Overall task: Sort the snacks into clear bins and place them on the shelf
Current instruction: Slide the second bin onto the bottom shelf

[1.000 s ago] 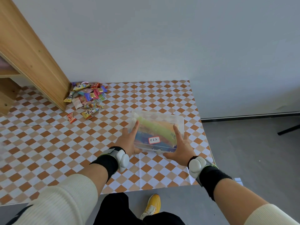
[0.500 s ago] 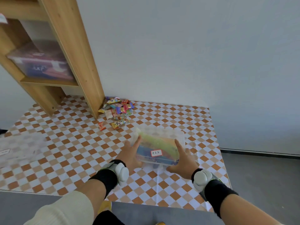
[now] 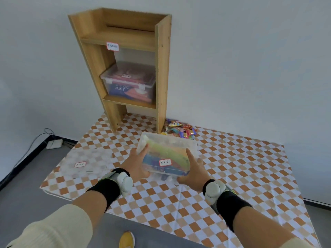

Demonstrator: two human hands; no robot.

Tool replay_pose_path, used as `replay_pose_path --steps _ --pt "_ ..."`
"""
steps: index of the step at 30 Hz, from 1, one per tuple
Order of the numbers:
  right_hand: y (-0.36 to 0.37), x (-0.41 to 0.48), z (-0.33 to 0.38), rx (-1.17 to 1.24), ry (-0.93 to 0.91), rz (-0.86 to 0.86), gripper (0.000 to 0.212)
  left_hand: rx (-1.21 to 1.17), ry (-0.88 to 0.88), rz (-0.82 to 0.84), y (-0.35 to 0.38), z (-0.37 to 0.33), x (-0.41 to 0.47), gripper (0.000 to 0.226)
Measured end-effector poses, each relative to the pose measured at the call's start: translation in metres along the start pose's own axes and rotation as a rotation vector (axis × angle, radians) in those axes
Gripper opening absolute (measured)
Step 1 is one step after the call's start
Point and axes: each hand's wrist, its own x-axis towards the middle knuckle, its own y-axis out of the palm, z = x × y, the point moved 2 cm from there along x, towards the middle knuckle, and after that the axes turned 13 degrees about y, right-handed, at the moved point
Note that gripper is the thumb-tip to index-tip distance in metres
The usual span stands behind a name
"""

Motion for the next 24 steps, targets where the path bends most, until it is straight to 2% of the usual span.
replay_pose_path --steps 6,9,24 --pt "0.059 0.037 0.107 -0.01 -0.026 0.016 0.125 0.038 -0.012 -0.022 -0.061 0.111 -0.005 0.115" --pt "0.067 0.048 0.132 -0.011 -0.013 0.004 0.124 0.038 -0.002 -0.018 -0.079 0.137 -0.001 0.112" --pt "0.109 0.122 0.185 -0.018 0.069 0.018 0.117 0.024 -0.007 -0.034 -0.092 0.226 0.051 0.106"
